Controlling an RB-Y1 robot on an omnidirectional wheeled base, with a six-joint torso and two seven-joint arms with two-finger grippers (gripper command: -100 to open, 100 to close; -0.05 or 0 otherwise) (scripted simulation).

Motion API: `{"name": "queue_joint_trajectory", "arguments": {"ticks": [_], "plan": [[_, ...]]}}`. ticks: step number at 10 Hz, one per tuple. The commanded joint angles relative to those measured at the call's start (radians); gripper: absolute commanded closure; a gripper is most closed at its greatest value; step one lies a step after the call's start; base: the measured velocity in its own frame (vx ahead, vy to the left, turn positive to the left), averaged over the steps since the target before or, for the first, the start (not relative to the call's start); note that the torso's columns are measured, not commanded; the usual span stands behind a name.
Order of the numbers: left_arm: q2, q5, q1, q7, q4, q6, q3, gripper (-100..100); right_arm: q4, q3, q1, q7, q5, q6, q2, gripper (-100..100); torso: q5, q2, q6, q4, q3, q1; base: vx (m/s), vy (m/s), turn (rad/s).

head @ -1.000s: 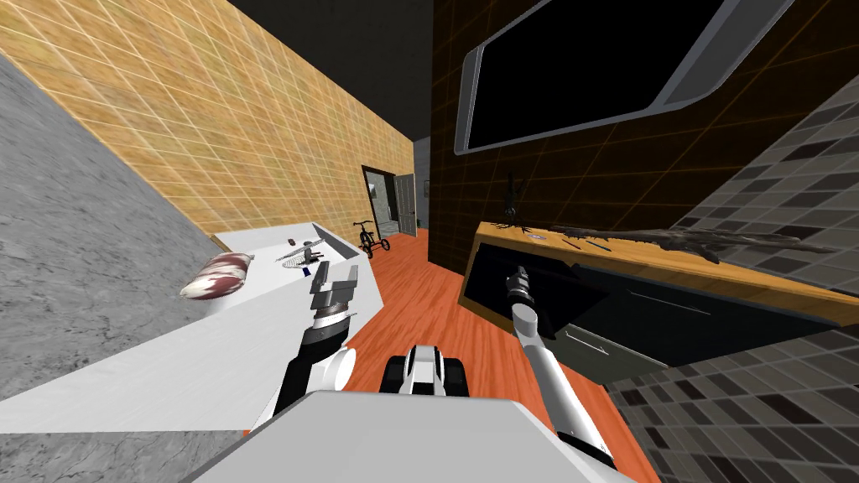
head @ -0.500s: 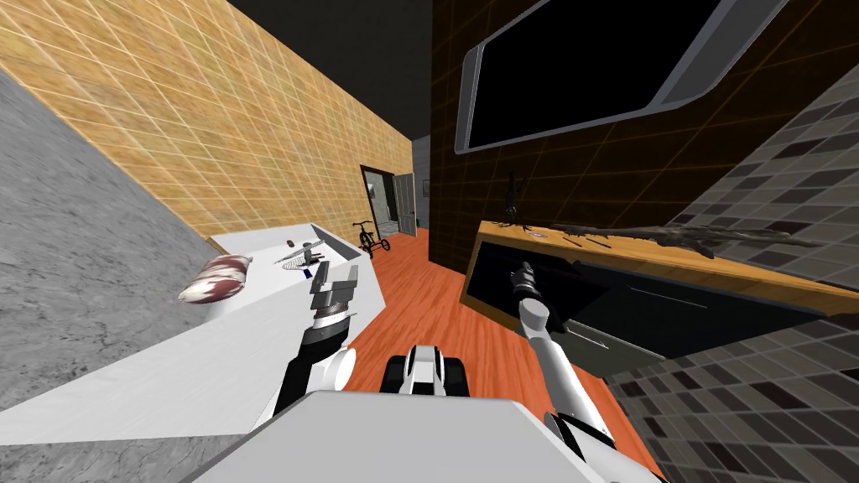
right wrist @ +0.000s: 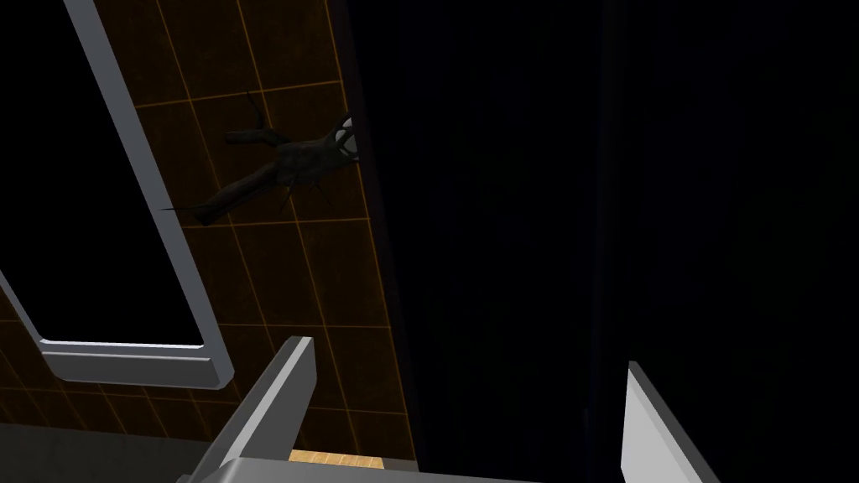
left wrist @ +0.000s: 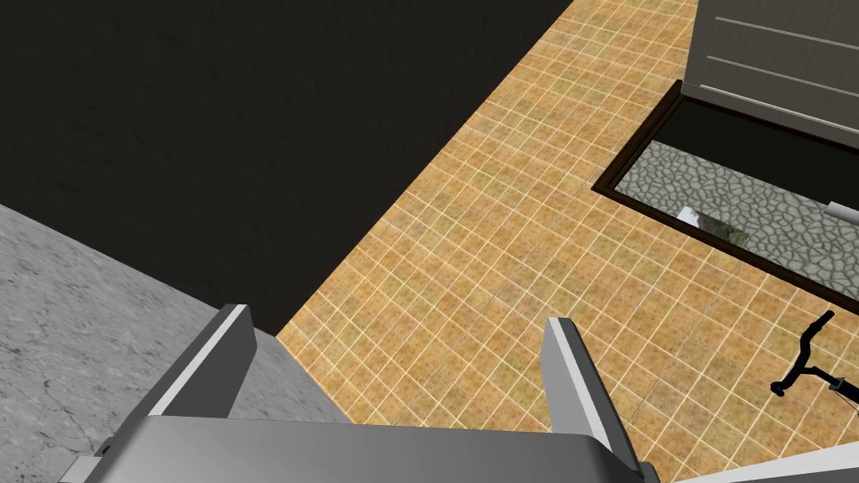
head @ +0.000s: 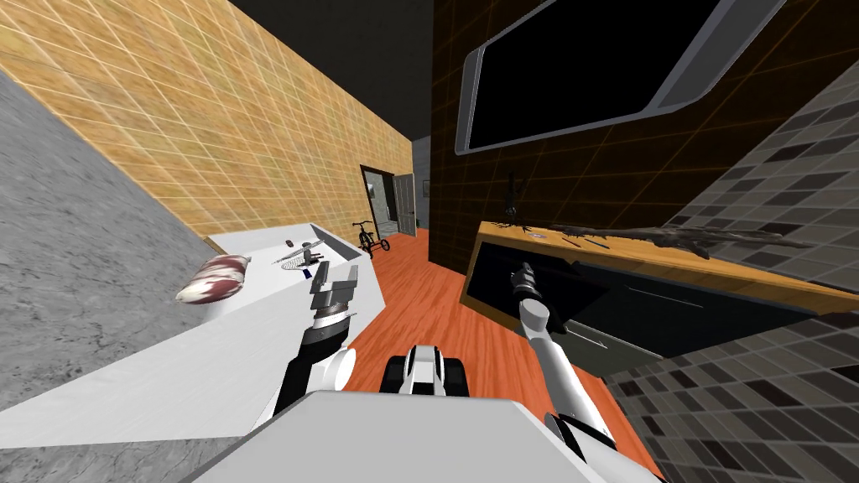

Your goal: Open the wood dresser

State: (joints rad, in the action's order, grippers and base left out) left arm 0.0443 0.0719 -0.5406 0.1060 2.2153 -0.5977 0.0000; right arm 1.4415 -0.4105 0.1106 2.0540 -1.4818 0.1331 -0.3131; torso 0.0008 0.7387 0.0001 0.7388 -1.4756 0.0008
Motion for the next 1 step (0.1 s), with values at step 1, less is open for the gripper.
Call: {"name": "queue_joint_trajectory", "arguments": {"ticks": [1], "plan": [[0.000,0.000,0.000,0.000,0.000,0.000,0.000,0,0.000,0.000,0.000,0.000,0.000,0.000,0.000,0,0.000,0.000,0.000,0.000,0.000,0.000,0.000,0.000,0.000]]}}
